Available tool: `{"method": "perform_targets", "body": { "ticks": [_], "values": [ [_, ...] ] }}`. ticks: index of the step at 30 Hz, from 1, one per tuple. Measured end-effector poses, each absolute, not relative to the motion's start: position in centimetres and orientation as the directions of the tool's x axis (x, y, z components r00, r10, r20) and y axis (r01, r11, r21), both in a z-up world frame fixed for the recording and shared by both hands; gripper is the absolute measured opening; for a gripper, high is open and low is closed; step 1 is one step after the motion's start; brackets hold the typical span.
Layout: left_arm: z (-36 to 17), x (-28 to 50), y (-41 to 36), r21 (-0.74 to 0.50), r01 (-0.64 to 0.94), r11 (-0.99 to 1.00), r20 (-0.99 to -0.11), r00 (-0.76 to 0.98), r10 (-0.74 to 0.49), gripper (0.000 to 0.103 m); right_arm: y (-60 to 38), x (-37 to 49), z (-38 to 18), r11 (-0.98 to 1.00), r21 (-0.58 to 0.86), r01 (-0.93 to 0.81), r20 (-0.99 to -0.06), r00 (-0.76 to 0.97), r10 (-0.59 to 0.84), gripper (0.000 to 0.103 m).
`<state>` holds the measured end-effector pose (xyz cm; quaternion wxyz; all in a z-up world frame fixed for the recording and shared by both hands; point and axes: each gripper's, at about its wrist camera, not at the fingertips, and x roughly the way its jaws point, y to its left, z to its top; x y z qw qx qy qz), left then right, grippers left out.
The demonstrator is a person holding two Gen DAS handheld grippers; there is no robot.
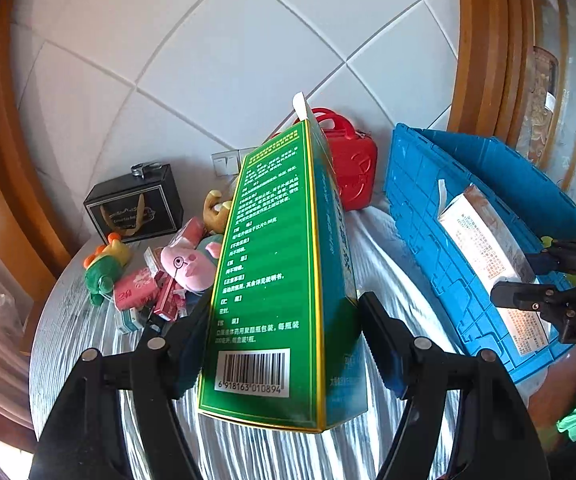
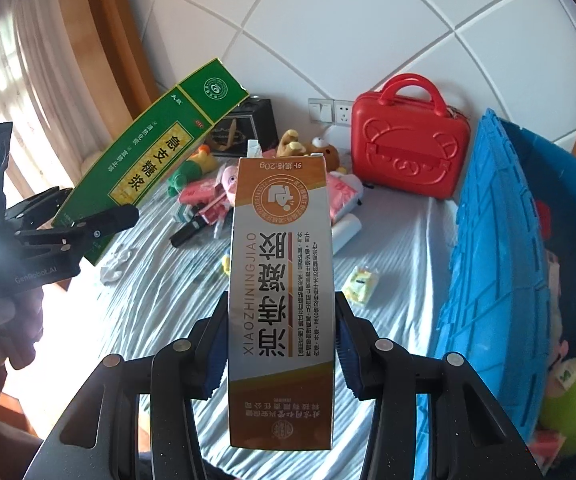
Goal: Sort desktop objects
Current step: 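Carry the green box and ointment box with both tools over the blue bin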
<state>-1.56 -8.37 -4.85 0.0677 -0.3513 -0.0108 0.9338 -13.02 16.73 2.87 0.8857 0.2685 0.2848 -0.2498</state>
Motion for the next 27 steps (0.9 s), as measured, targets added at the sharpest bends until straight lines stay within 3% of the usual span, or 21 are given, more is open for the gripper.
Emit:
{"method": "perform_targets", "body": {
  "ticks": [11,27],
  "values": [
    [-1.6,-3.4,-2.0,-0.045,-0.195,-0.980,-0.611,-0.771,0.181,0.070,14.8,-19.7,5.5,0.699,0.330,0.634,-0.570,0.724,-0.388,0.046],
    [1.8,-7.8,10.0,-0.032,-0.381,-0.924,-0.585,-0.743,0.326,0.070,9.9,-30.0,4.8,0.556,0.364,0.747,-0.548,0.655,-0.520,0.046]
  ]
}}
